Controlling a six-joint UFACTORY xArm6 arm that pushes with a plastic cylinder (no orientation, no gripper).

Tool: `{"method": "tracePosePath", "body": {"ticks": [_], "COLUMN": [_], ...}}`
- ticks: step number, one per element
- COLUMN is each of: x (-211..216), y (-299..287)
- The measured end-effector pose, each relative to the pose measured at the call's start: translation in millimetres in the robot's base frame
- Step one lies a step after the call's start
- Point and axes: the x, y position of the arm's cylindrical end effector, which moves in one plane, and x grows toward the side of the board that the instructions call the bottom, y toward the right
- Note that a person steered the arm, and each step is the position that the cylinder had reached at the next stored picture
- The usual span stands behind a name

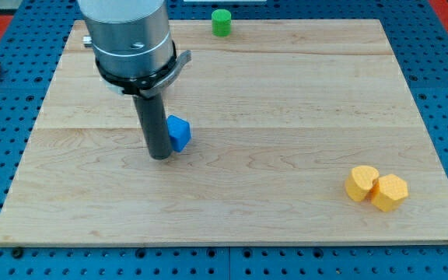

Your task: Push the yellow hexagon below the blue cube

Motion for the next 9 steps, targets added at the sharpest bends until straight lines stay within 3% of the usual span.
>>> {"method": "tracePosePath", "body": {"ticks": [1, 2, 4, 5, 7, 8, 9], "x": [36, 7, -30, 3, -28, 2, 61], "y": [46, 74, -35, -13, 260, 363, 404]}}
